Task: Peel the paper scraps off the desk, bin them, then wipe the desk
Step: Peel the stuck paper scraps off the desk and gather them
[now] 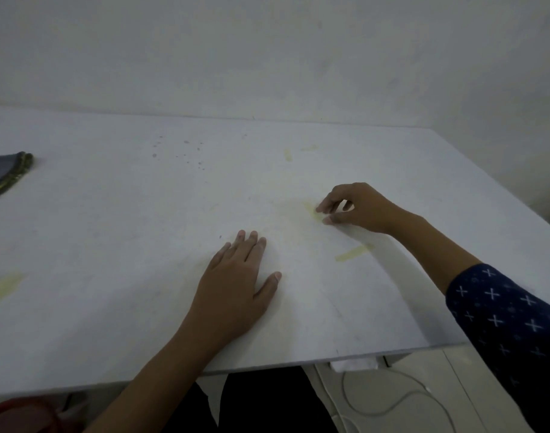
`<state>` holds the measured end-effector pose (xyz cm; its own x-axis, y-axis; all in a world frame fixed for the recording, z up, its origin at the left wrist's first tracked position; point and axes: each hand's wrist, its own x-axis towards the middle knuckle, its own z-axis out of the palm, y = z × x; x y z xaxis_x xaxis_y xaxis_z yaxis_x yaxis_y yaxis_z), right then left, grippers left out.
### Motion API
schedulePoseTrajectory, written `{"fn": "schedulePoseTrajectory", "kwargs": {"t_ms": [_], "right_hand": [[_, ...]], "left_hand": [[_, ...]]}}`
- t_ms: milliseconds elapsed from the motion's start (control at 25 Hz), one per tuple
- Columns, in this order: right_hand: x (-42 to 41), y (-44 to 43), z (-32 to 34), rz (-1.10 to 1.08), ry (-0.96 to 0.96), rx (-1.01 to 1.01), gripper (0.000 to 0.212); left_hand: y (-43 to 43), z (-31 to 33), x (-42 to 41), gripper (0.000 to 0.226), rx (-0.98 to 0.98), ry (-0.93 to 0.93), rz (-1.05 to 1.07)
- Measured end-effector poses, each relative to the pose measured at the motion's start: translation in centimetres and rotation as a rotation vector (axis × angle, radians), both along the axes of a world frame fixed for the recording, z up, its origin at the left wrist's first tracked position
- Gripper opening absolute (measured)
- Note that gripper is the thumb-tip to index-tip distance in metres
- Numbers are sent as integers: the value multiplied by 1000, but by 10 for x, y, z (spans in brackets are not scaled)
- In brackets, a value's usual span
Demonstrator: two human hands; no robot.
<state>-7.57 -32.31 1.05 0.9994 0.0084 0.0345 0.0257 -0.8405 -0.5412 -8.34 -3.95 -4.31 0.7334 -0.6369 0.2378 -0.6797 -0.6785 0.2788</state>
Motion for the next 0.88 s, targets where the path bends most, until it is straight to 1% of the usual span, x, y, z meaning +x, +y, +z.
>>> {"fn": "schedulePoseTrajectory", "kwargs": {"t_ms": [120, 200, 280, 320, 360, 480, 560, 640, 680, 720, 800, 880], "right_hand": [[2, 1, -8, 2, -84, 22, 8], [3, 2, -11, 15, -98, 0, 3], [4, 6, -12, 14, -86, -32, 4], [6, 9, -12, -4, -91, -18, 6], [8, 11, -10, -50, -111, 51, 9], [15, 19, 7, -239, -210, 452, 13], [17, 27, 17, -246, -213, 645, 12], [14, 41, 22, -190, -172, 781, 13], [12, 50, 23, -157, -148, 838, 13], [10, 59, 25, -125, -123, 885, 13], [5, 76, 29, -60, -72, 944, 14], [3, 96, 35, 16, -23, 947, 14]], "left_hand": [[0, -1, 0, 79, -7, 11, 3], [0, -1, 1, 79, -14, 13, 6], [0, -2, 1, 80, -19, 22, 4], [0, -2, 1, 80, -17, 28, 4], [1, -2, 1, 80, -16, 31, 3], [2, -1, 0, 81, -17, 31, 10], [3, 1, -1, 82, -19, 55, 10], [3, 6, -3, 73, -66, 117, 5], [4, 10, -3, 66, -147, 164, 9], [6, 14, -3, 60, -281, 224, 19], [9, 24, -1, 45, -619, 360, 87], [16, 40, 4, 32, -891, 610, 184]]}}
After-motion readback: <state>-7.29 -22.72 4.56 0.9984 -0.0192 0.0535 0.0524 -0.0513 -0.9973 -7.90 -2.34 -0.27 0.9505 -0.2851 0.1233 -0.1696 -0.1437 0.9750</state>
